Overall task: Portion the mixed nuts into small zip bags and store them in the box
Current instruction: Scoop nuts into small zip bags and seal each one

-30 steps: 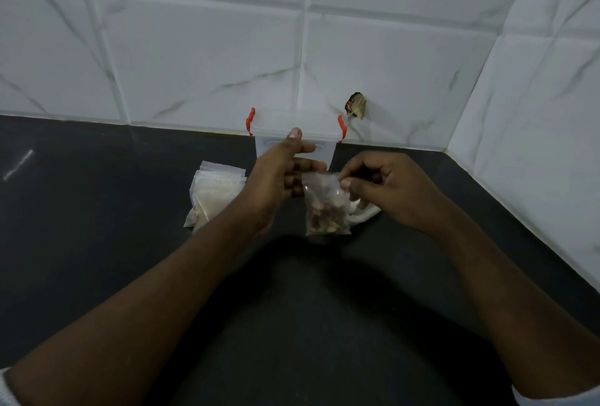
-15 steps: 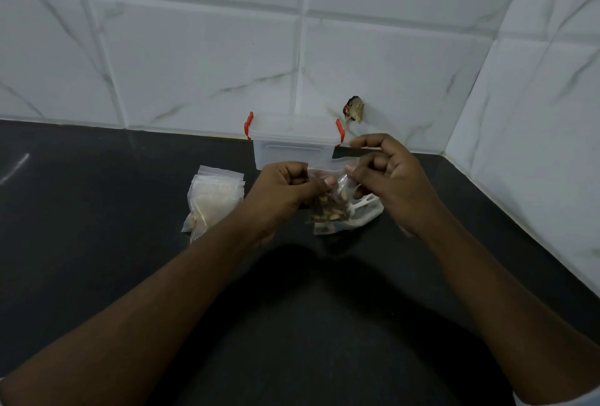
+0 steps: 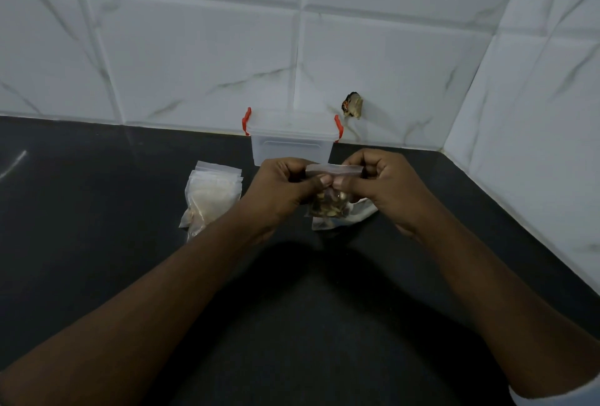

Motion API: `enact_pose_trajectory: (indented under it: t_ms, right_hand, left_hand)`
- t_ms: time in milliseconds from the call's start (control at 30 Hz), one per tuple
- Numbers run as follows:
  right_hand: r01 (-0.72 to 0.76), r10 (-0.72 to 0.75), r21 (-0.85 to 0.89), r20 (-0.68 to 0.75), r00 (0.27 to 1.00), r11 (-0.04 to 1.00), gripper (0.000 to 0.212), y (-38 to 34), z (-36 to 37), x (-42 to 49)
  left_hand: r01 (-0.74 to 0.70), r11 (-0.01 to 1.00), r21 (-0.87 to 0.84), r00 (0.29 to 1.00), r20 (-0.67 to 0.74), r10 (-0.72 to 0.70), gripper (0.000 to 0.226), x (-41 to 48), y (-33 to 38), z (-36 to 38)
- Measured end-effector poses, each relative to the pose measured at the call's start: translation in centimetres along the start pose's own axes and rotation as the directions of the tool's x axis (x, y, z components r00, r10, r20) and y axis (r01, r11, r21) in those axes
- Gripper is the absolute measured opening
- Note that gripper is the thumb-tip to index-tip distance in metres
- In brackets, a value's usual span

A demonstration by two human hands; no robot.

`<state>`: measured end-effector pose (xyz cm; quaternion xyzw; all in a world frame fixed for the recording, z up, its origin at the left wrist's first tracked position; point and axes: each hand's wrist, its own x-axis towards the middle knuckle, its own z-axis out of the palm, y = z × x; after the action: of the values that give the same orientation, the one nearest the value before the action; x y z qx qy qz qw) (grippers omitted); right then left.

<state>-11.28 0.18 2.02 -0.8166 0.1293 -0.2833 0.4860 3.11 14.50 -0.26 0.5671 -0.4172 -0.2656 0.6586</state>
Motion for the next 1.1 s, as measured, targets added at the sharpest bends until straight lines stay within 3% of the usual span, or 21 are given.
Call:
enact_pose_trajectory:
  t_ms: [367,933,1100]
  right_hand:
    - [0.019,-0.003,0.113,-0.133,0.991,0.993,0.006,-0.03,0.26,0.11]
    - [-0.029,0.069,0.228,-0.169,0.983,0.973,0.005,0.07,0.01,0.34]
    - [-0.056,0.083,0.163,-0.163,0.983,0.985,0.011,0.26,-0.5,0.42]
  left_hand:
    - [0.072,0.987,-0.14,0.997,0.003,-0.073,0.018,-0.15,0.39,0.18]
    - [0.111,0.981,-0.158,0.993,-0.032,-0.118,0.024,-0.25,0.81,0.07]
    - [0.107,0.979,-0.175,0.991,-0.06,-0.119,0.022,-0.16,0.71,-0.34]
